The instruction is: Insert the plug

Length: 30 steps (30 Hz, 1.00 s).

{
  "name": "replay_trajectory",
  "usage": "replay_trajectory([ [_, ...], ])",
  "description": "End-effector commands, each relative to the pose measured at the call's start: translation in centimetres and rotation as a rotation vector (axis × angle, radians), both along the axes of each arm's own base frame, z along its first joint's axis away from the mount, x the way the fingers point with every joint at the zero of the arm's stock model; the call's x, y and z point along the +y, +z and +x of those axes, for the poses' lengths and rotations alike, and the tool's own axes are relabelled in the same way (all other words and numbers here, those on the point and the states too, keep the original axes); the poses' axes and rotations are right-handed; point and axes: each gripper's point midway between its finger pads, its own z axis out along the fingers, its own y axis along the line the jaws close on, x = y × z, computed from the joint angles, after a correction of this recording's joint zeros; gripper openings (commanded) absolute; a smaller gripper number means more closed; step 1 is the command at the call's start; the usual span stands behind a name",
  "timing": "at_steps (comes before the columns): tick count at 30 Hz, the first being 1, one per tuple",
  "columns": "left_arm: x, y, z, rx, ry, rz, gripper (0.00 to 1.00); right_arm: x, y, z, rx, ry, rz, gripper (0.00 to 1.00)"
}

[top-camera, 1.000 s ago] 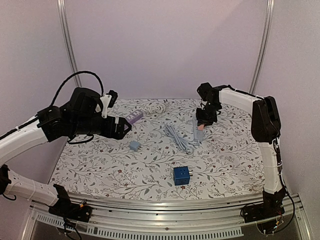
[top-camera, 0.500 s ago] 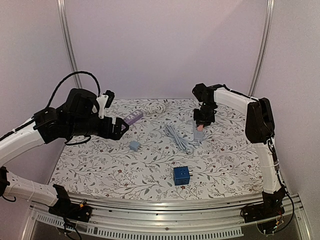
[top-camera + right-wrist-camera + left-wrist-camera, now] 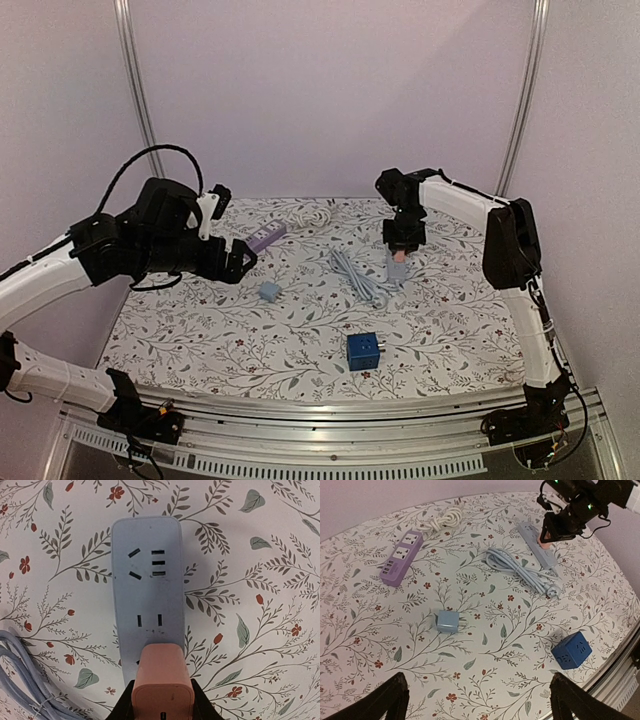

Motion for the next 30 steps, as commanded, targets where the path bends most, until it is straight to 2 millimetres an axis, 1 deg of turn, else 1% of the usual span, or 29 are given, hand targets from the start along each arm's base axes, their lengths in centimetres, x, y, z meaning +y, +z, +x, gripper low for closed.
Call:
replay_trajectory([
  [1, 0.4, 0.2, 0.3, 0.008, -0.001, 0.039, 0.98, -2.9, -9.4, -4.9, 0.269, -0.016, -0.172, 0.0],
  [10, -0.2, 0.1, 0.9, 0.02, -0.011, 0.069, 0.99, -3.0, -12.5, -5.8, 0.324, -0.008, -0.18, 0.0],
  [13, -0.2, 0.0, 1.0, 0.022, -0.011, 0.084, 0.99, -3.1, -13.0, -6.2, 0.339, -0.011, -0.176, 0.0],
  [16, 0.1, -0.3, 1.0, 0.025, -0.001, 0.093, 0.99, -2.9, -13.0, -6.4, 0.335, -0.011, -0.166, 0.0],
  [20, 0.3, -0.5, 0.7, 0.03, 0.003, 0.088, 0.99, -2.9, -12.3, -6.4, 0.331, -0.015, -0.153, 0.0],
  [23, 0.6, -0.5, 0.6, 0.027, 0.009, 0.087, 0.99, -2.6, -11.1, -6.0, 0.305, -0.013, -0.137, 0.0],
  [30, 0.9, -0.2, 0.4, 0.018, 0.015, 0.079, 0.99, -1.8, -7.3, -4.7, 0.232, -0.016, -0.092, 0.0],
])
